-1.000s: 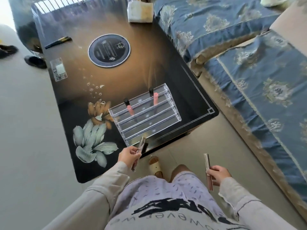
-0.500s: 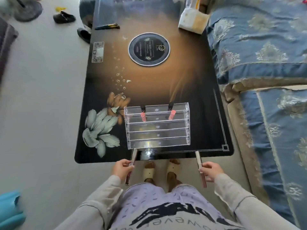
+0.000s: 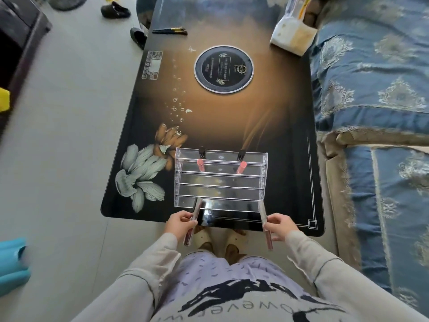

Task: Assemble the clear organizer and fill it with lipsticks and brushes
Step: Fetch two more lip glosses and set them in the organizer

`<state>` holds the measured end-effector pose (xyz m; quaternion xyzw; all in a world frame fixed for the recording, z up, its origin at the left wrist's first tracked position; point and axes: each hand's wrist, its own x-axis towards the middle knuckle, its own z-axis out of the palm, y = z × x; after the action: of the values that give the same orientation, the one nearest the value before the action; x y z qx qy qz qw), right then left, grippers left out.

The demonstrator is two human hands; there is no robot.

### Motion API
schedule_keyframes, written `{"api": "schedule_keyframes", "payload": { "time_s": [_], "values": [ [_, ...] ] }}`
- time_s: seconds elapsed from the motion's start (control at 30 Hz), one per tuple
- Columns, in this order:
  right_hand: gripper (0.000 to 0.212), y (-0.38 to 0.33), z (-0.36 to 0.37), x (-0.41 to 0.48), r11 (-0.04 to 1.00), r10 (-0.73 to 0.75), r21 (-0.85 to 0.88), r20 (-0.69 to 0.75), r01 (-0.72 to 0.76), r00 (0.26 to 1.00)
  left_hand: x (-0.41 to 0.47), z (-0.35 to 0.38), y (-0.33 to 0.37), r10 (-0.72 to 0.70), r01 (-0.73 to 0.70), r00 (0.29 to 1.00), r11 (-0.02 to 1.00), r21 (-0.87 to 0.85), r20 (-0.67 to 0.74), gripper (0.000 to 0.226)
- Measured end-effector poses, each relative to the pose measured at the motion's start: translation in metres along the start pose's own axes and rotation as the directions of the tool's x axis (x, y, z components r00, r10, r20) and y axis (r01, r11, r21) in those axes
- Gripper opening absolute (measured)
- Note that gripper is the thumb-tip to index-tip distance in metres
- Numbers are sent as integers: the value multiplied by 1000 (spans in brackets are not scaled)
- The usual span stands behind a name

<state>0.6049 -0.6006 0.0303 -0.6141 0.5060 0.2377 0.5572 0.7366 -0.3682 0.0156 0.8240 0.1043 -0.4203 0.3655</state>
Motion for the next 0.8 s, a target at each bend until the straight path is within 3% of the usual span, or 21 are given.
{"api": "schedule_keyframes", "payload": {
  "time_s": [0.2, 0.33, 0.47, 0.63, 0.8],
  "values": [
    [16, -30, 7, 2, 970, -207, -134, -33, 201, 978, 9, -19, 30, 127, -127, 992, 992, 2, -7, 29],
    [27, -55, 8, -1, 940, -323, -143, -65, 311, 944, 12, -31, 45, 249, -252, 966, 966, -52, -65, 25],
    [17, -77, 10, 0, 897, -434, -157, -125, 414, 892, 15, -41, 60, 338, -343, 937, 938, -50, -84, 19],
    [16, -89, 19, 6, 880, -475, -145, -227, 453, 850, 21, -40, 75, 412, -417, 906, 908, -33, -98, 20],
    [16, -89, 30, 17, 873, -482, -214, -240, 438, 843, 33, -33, 79, 426, -428, 896, 904, 12, -125, 20]
  ]
}}
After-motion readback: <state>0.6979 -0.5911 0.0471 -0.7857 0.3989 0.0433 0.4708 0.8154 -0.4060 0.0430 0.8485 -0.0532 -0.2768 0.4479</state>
